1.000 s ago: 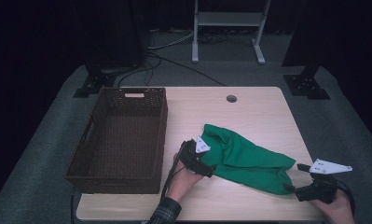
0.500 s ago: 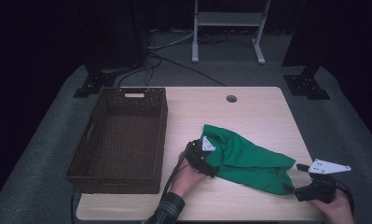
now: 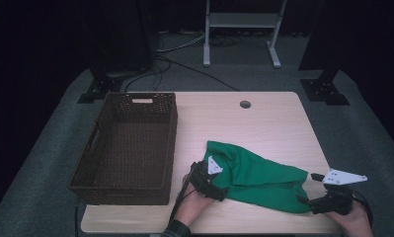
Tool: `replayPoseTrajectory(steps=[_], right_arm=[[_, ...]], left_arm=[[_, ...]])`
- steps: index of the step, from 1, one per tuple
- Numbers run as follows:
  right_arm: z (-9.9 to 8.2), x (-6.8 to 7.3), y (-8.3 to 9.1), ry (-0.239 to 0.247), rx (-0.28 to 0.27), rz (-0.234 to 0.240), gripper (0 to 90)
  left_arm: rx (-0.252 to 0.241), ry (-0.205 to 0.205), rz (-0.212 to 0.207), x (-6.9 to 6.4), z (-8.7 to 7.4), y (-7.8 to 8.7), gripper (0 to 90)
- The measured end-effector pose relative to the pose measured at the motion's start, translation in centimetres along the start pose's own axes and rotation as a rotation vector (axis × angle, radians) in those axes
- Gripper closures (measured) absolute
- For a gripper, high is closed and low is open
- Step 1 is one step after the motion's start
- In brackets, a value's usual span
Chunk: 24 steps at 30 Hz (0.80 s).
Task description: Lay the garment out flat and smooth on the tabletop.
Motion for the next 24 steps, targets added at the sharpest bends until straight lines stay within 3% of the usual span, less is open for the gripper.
replayPoseTrajectory(steps=[7, 17, 24], right_arm=[[0.4, 0.6, -0.4, 0.007, -0.004, 0.018, 0.0], [1.5, 2.3, -1.9, 0.026, 0.000, 0.062, 0.0], [2.8, 4.0, -3.0, -0.005, 0.015, 0.149, 0.0]], left_arm=[[0.001, 0.019, 0.025, -1.0, -1.2, 1.7, 0.0], [-0.003, 0.023, 0.016, -1.8, -2.3, 3.2, 0.0], [-0.002, 0.021, 0.014, -1.9, -2.4, 3.4, 0.0]])
Point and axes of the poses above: each handheld gripper's, and its own axes: y roughly backward along the jaws, z roughly out of its top, x roughly to its left, the point moved 10 cm from there along -y, roughly forward along the jaws, and after that the axes turned 8 degrees about -x, right-handed, at the moved point
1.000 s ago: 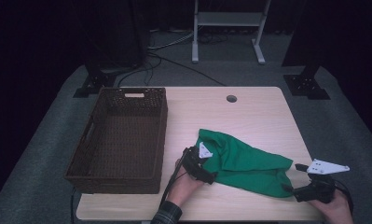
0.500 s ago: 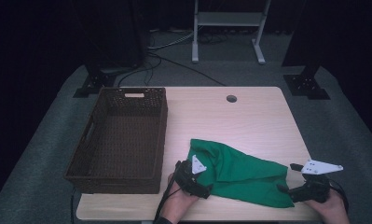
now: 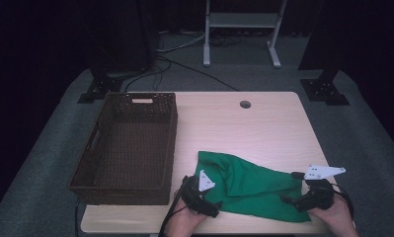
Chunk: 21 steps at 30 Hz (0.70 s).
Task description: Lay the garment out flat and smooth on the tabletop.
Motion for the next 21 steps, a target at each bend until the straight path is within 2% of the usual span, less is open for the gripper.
replayPoseTrajectory(steps=[9, 12, 18, 20, 21], right_arm=[[1.7, 1.3, -1.9, 0.003, -0.007, 0.060, 0.0], [2.0, 1.6, -2.3, 0.019, 0.000, 0.064, 0.0], [3.1, 1.8, -2.8, 0.019, -0.020, 0.080, 0.2], [3.6, 1.9, -3.0, 0.036, -0.036, 0.080, 5.6], [3.7, 1.9, -3.1, 0.041, -0.039, 0.078, 5.6]], left_arm=[[0.001, -0.001, 0.001, 0.0, 0.0, 0.0, 0.0], [0.000, -0.001, 0.001, 0.0, 0.0, 0.0, 0.0], [0.001, -0.002, 0.001, 0.0, 0.0, 0.0, 0.0], [0.000, -0.001, 0.001, 0.0, 0.0, 0.0, 0.0], [0.000, -0.001, 0.001, 0.0, 0.0, 0.0, 0.0]])
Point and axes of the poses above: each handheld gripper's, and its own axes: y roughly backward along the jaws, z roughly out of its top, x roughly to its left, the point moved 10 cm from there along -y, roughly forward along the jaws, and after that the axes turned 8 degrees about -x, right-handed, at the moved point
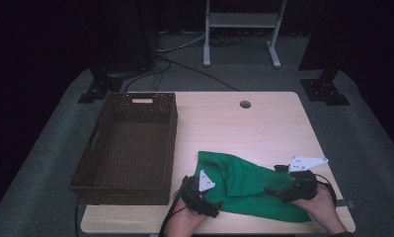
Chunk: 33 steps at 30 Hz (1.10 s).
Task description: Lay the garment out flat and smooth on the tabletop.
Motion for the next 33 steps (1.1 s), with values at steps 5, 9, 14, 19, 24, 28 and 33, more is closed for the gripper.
replayPoseTrajectory(steps=[5, 9, 14, 19, 24, 28, 33], right_arm=[[0.6, 0.2, -0.6, 0.009, -0.005, 0.015, 5.6], [1.0, 0.5, -1.2, 0.020, -0.009, 0.030, 5.6], [1.4, 0.9, -2.0, 0.035, -0.006, 0.048, 5.6], [1.9, 1.3, -2.7, 0.043, -0.011, 0.064, 5.6], [2.2, 1.6, -3.1, 0.051, -0.015, 0.075, 5.6], [2.4, 1.7, -3.4, 0.057, -0.016, 0.081, 5.7], [2.7, 2.0, -3.7, 0.067, -0.016, 0.088, 5.6]], left_arm=[[0.001, -0.001, 0.000, 0.0, 0.0, 0.0, 0.0], [0.000, 0.000, 0.000, 0.0, 0.0, 0.0, 0.0], [0.000, 0.000, 0.000, 0.0, 0.0, 0.0, 0.0], [0.000, 0.000, 0.000, 0.0, 0.0, 0.0, 0.0], [-0.002, 0.002, 0.000, 0.0, 0.0, 0.0, 0.0], [0.000, 0.001, 0.000, 0.0, 0.0, 0.0, 0.0], [-0.001, 0.001, 0.000, 0.0, 0.0, 0.0, 0.0]])
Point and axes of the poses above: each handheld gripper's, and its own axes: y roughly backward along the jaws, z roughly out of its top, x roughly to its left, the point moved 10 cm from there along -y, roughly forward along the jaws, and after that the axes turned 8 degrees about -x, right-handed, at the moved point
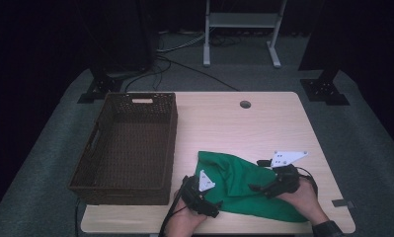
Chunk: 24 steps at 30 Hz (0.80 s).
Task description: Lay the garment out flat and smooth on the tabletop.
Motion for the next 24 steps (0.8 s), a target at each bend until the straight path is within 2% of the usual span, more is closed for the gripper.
replayPoseTrajectory(steps=[14, 24], right_arm=[[0.8, 0.6, -1.2, 0.021, -0.003, 0.021, 5.8], [0.8, 1.7, -2.5, 0.033, 0.014, 0.051, 6.5]], left_arm=[[-0.002, 0.002, 0.000, 0.0, 0.0, 0.0, 0.0], [0.000, 0.001, 0.000, 0.0, 0.0, 0.0, 0.0]])
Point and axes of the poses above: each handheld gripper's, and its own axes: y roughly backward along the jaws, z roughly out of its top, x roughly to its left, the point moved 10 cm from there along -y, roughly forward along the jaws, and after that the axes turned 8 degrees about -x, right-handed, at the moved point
